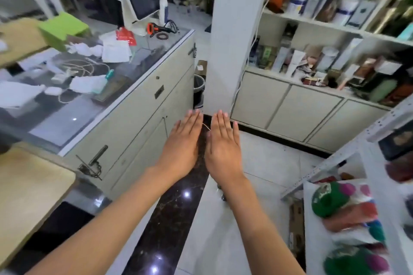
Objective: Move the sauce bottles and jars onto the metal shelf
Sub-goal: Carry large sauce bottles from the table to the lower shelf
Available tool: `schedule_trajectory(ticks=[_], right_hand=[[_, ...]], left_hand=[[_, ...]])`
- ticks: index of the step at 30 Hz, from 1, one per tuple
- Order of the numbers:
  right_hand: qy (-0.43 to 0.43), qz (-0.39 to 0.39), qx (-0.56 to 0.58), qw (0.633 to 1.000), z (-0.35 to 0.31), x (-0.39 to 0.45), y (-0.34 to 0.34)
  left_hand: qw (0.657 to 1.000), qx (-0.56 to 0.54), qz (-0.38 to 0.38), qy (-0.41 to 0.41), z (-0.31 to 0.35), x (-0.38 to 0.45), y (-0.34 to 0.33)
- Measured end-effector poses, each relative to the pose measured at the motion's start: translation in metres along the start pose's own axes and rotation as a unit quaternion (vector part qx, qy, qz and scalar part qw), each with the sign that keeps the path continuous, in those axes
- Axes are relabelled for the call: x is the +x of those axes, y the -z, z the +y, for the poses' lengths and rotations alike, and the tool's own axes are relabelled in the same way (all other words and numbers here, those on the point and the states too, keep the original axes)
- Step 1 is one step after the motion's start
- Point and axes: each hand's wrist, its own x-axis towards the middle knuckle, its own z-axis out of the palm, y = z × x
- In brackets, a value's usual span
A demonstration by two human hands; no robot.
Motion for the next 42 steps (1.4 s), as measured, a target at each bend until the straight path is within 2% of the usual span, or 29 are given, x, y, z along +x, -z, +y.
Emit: schedule_trajectory(ticks=[8, 17, 23, 27, 32, 37, 40, 42], right_hand=[[0.127, -0.049, 0.040, 0.990, -0.170, 0.001, -0.059], [0.273, -0.123, 0.087, 0.950, -0.381, -0.015, -0.130], [0.318, -0.177, 0.115, 0.924, -0.491, -0.030, -0.182], [0.306, -0.214, 0.134, 0.918, -0.534, -0.031, -0.213], [0.264, -0.253, 0.171, 0.915, -0.563, 0.004, -0.253], [0.169, -0.295, 0.253, 0.906, -0.591, 0.065, -0.309], [0.113, -0.310, 0.293, 0.897, -0.610, 0.102, -0.348], [0.085, -0.324, 0.306, 0.891, -0.622, 0.127, -0.371]], left_hand=[[0.986, 0.000, 0.076, 0.145, -0.132, -0.114, 0.072], [0.941, 0.022, 0.148, 0.304, -0.279, -0.245, 0.158], [0.905, 0.040, 0.184, 0.380, -0.369, -0.319, 0.185], [0.888, 0.036, 0.183, 0.419, -0.416, -0.344, 0.194], [0.876, -0.020, 0.196, 0.440, -0.468, -0.338, 0.197], [0.813, -0.138, 0.244, 0.511, -0.536, -0.291, 0.194], [0.790, -0.171, 0.261, 0.528, -0.580, -0.255, 0.195], [0.763, -0.188, 0.269, 0.557, -0.612, -0.236, 0.197]])
